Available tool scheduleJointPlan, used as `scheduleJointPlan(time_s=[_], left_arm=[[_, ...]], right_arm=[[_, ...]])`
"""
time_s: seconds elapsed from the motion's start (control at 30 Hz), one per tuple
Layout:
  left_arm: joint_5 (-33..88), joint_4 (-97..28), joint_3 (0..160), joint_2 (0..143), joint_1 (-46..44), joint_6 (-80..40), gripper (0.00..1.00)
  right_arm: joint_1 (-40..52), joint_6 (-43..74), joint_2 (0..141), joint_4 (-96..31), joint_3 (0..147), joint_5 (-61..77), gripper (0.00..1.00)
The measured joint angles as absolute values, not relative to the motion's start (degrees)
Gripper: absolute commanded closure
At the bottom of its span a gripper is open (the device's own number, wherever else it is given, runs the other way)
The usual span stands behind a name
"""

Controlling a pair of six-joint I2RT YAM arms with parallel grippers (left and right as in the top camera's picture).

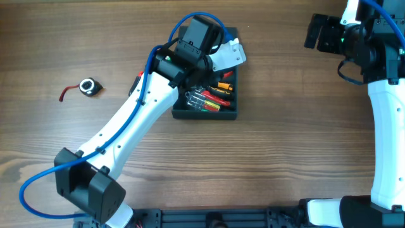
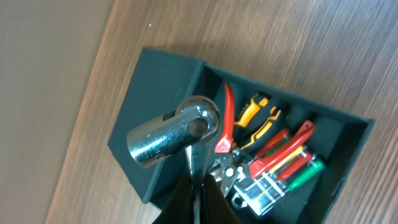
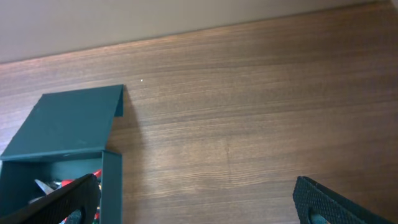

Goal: Pack container
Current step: 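Lower the wrench into the box and open the left gripper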

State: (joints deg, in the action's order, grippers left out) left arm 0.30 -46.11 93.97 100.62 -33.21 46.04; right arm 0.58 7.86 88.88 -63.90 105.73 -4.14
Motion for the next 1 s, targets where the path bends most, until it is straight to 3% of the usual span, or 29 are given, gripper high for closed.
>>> scheduleJointPlan(time_s=[0.8, 1.0], left_arm=[[3.95, -46.72, 94.04, 118.93, -32.45, 45.56, 0.96], [5.56, -47.33, 94.04, 121.14, -31.90, 43.40, 0.71]], right_arm=[[0.58, 7.86, 88.88, -64.75, 105.73, -4.14, 0.00], [0.58, 7.84, 88.88, -65.34, 105.73, -4.14, 0.00]])
